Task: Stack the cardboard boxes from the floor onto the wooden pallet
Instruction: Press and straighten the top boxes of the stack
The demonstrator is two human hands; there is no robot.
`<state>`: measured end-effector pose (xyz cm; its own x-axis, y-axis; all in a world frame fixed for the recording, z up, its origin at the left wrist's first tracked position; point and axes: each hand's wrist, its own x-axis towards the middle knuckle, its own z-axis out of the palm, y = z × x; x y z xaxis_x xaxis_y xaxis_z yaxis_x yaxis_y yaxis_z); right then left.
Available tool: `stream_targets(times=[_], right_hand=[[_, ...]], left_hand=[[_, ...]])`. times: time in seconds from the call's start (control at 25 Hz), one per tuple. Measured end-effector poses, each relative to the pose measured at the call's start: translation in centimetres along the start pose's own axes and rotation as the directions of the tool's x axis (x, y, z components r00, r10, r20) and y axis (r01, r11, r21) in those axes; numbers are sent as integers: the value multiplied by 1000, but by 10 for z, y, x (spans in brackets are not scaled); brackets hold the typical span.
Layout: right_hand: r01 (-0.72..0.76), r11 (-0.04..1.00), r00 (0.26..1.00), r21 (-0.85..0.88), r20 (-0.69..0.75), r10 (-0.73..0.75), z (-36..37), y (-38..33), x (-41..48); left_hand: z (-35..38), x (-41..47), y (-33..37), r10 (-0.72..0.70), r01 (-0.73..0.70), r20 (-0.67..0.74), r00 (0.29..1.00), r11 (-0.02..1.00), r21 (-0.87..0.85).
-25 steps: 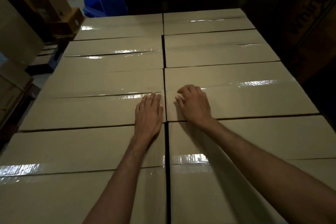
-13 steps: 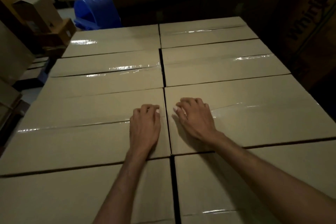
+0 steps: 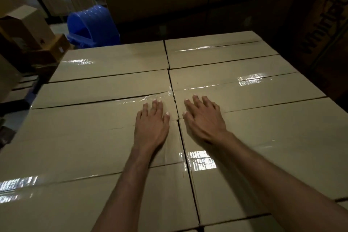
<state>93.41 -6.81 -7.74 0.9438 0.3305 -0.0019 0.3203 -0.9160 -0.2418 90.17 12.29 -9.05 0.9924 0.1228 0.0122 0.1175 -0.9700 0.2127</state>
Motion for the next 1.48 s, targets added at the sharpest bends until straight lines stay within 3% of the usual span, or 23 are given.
stream_targets(times=[0.16,0.28,0.4,0.52,0.64,0.76,1.28,1.48], right_hand=[[-53,999,995,-9,-79,52,-6,-7,11],[-110,993,959,-34,-268,96,-13,-12,46],[-88,996,947,1,-311,84,-18,-10,98],[14,998,967,65,-256,3,-23,-5,150],[2,997,997,73,-81,4,-26,11,190],[-1,998,999,55,32,-1,-23,24,207],[80,996,991,-51,111,-74,-8,19,199],[72,997,987,36,143,-77,-6,4,121]], left_hand=[[2,1,-4,29,-26,-146,989,999,25],[-8,30,-8,12,-29,-249,968,998,-62],[-15,81,-5,0,-43,-288,958,989,-141],[-15,137,-10,29,-44,-249,968,997,-57],[-12,174,-23,-55,58,-94,994,998,33],[-10,187,-30,-68,68,-11,998,997,24],[-8,187,-25,24,-23,55,998,999,-30],[-15,114,-21,139,-125,92,986,981,-147]])
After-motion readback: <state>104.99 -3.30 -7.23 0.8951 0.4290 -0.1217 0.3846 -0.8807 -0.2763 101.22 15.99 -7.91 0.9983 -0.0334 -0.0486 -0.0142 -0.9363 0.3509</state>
